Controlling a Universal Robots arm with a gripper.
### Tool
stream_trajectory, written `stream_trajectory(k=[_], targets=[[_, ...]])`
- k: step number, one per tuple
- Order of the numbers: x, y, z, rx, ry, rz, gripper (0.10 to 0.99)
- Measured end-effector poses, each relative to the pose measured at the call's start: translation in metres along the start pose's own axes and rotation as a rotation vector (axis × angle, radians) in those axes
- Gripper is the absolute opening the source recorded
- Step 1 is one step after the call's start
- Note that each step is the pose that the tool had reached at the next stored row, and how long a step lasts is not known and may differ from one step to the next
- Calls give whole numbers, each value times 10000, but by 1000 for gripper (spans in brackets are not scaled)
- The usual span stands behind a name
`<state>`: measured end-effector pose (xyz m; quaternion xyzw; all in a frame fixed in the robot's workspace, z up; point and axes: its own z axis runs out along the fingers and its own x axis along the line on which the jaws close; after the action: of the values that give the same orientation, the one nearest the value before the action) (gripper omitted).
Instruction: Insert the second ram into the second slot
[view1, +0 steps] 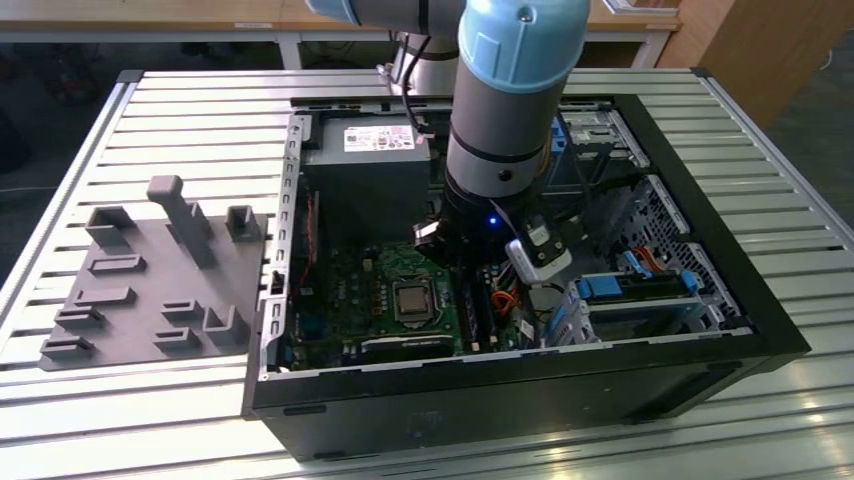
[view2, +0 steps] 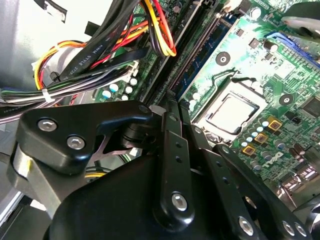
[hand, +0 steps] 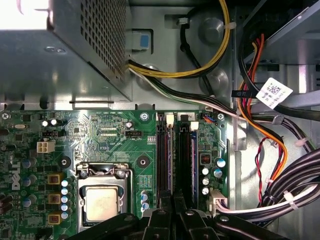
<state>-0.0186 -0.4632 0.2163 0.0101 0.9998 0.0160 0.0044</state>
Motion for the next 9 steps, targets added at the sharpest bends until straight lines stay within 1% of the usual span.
stream_trajectory(k=[7, 8, 9], targets=[[0, -1, 0, 1, -1, 0, 141], [0, 0, 0, 0, 0, 0, 208], [0, 0, 1, -1, -1, 0, 208]])
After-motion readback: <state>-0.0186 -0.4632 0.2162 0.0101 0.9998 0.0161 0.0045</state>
